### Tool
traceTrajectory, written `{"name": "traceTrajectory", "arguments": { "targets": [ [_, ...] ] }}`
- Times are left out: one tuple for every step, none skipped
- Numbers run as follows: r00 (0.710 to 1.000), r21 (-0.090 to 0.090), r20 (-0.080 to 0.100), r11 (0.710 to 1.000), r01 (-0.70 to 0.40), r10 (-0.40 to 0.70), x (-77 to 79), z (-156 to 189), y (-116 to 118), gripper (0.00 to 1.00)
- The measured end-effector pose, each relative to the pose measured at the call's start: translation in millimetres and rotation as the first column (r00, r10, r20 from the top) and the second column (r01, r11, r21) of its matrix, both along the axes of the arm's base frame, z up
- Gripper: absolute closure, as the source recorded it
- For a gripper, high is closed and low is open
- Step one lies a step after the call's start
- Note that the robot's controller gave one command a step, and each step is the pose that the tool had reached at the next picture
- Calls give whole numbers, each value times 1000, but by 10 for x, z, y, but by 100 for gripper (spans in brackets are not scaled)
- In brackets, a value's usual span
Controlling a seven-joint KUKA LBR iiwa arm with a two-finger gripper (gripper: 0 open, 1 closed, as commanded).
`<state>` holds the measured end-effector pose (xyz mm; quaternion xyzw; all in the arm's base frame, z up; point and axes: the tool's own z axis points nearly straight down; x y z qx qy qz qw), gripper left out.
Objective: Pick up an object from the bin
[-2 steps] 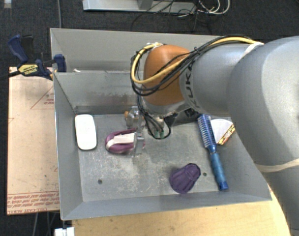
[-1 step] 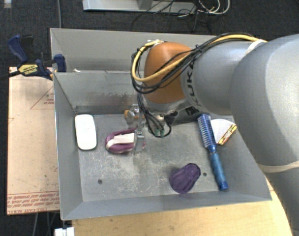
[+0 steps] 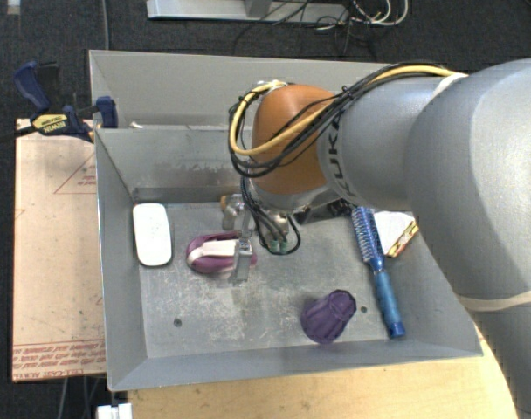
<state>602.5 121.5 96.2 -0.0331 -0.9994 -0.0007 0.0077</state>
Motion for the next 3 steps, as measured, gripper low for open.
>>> {"name": "traceTrajectory", "arguments": {
  "targets": [
    [998,0,5,998,-66,66,117,-304,-30,0],
    [1000,1,-3,1000,25,-25,8,-295,-64,100],
    [1000,1,-3,1000,25,-25,8,-294,-64,100]
  ]
}}
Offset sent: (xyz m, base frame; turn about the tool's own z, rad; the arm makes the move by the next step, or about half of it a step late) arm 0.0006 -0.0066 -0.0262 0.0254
